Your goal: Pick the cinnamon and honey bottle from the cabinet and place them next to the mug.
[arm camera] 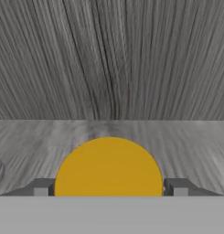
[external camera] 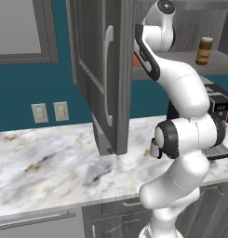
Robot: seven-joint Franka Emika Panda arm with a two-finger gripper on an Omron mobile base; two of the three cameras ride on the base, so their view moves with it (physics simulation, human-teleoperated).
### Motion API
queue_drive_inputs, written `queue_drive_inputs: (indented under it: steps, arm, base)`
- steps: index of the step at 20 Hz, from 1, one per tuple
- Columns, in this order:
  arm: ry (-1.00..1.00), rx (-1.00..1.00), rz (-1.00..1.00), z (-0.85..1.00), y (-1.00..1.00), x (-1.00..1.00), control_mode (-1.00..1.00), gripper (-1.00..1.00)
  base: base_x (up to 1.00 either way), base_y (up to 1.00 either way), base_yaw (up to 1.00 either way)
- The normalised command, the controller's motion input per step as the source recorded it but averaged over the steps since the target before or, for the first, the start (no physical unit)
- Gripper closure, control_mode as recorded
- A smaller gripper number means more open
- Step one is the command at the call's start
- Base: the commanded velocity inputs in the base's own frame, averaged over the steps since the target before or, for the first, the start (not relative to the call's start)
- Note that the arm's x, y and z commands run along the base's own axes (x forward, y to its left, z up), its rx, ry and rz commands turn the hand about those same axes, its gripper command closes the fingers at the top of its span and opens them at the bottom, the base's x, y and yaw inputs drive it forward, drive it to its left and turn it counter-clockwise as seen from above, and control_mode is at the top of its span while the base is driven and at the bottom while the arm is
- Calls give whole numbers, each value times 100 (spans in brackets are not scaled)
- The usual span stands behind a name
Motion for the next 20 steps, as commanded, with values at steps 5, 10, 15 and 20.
queue_drive_inputs:
  steps: [5, 10, 15, 20]
  arm:
    - [0, 0, 0, 0, 0, -14, -100, 100]
    - [0, 0, 0, 0, 0, -48, -100, 100]
    - [0, 0, 0, 0, 0, -66, -100, 100]
    - [0, 0, 0, -17, 0, -86, -100, 100]
  base:
    - [0, 0, 0]
    - [0, 0, 0]
    - [0, 0, 0]
    - [0, 0, 0]
